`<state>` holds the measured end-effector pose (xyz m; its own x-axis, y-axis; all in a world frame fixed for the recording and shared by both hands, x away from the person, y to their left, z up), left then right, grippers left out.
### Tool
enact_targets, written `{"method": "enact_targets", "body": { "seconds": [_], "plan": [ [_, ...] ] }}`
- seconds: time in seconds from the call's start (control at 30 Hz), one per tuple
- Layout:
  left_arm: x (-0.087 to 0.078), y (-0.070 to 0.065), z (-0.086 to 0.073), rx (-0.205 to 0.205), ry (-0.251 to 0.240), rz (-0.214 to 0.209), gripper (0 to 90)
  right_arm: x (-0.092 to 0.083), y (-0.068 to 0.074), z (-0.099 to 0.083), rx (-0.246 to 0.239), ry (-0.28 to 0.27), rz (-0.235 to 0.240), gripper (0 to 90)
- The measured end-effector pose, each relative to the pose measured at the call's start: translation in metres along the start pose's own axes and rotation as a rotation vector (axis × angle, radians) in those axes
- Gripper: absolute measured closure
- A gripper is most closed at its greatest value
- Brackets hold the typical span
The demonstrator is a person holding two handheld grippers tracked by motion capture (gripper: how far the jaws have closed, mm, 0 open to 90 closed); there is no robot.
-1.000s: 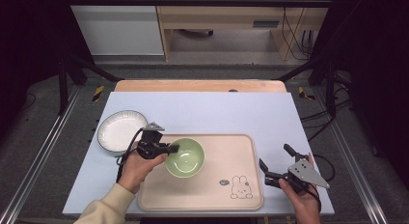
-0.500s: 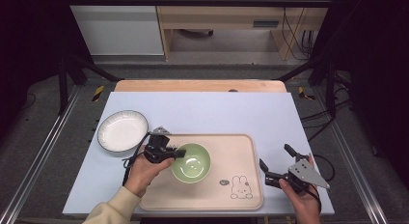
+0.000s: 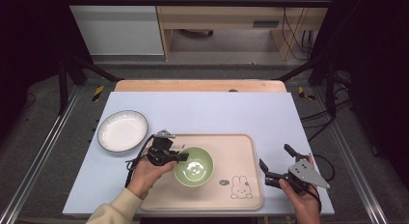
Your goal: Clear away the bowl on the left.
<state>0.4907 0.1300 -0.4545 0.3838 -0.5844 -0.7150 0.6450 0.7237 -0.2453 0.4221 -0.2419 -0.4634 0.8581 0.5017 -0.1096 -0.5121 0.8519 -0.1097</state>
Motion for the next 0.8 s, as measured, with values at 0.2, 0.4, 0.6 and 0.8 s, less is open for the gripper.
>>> {"method": "enact_targets", "body": {
  "seconds": [0.2, 0.4, 0.6, 0.8],
  "plan": [
    [0.0039, 0.0016, -0.0047, -0.010, 0.010, -0.006, 82.4, 0.0002, 0.0001, -0.0001, 0.000, 0.003, 0.002, 2.8],
    [0.0071, 0.0018, -0.0064, -0.007, 0.020, -0.004, 82.3, 0.0001, 0.0012, 0.0003, 0.001, 0.003, 0.006, 2.8],
    [0.0080, 0.0024, -0.0072, -0.012, 0.021, -0.002, 82.4, -0.0003, 0.0008, 0.0004, 0.002, 0.003, 0.004, 2.8],
    [0.0098, 0.0036, -0.0088, -0.014, 0.027, 0.002, 82.4, -0.0003, 0.0011, 0.0007, 0.003, 0.000, 0.005, 2.9]
  ]
}}
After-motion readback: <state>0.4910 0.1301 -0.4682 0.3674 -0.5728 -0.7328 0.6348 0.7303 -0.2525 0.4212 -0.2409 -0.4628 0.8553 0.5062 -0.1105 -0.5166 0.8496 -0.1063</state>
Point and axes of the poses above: each handheld gripper's, and its own axes: x roughly forward along the jaws, z roughly out of its top, y roughly to its left, the point moved 3 cm from there along x, roughly forward along the jaws, and after that the axes turned 5 degrees about z, right-handed, at the moved point
